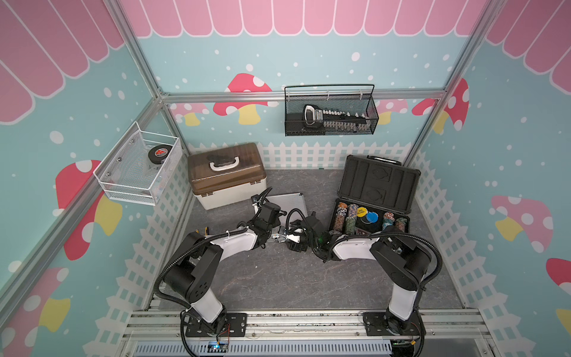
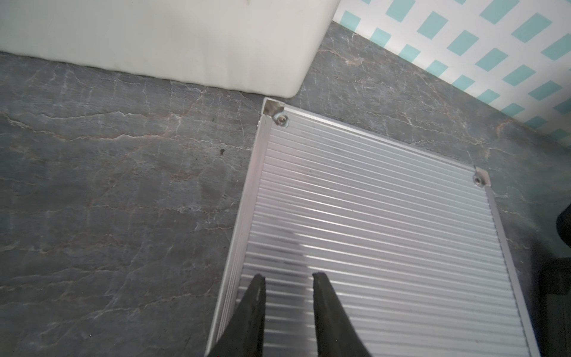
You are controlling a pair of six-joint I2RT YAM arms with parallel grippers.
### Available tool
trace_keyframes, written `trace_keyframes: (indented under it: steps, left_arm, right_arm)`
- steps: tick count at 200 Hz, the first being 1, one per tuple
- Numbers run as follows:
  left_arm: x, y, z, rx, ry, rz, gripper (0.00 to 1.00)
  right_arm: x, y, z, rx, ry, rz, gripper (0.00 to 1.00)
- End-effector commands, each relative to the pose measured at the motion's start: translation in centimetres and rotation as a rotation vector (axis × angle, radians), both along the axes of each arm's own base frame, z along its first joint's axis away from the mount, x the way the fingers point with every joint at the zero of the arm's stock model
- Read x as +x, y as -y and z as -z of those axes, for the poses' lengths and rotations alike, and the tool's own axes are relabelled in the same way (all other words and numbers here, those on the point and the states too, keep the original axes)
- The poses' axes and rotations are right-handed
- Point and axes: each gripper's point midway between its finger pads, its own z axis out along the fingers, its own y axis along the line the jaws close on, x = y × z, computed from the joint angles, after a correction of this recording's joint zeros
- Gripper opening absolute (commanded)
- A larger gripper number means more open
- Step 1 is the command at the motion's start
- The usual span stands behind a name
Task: Close the poker set cases
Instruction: Fasten the fastener on the poker set case.
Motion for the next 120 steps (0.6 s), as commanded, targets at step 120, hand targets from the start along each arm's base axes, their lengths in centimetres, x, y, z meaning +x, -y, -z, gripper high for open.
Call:
trace_keyframes:
  steps: [120]
  left_arm:
    - [-3.2, -1.0, 5.0, 0.098, -0.210, 0.002, 0.00]
  right_arm:
    - [2.3, 1.0, 0.2, -0.059, 0.127, 0.100, 0.78]
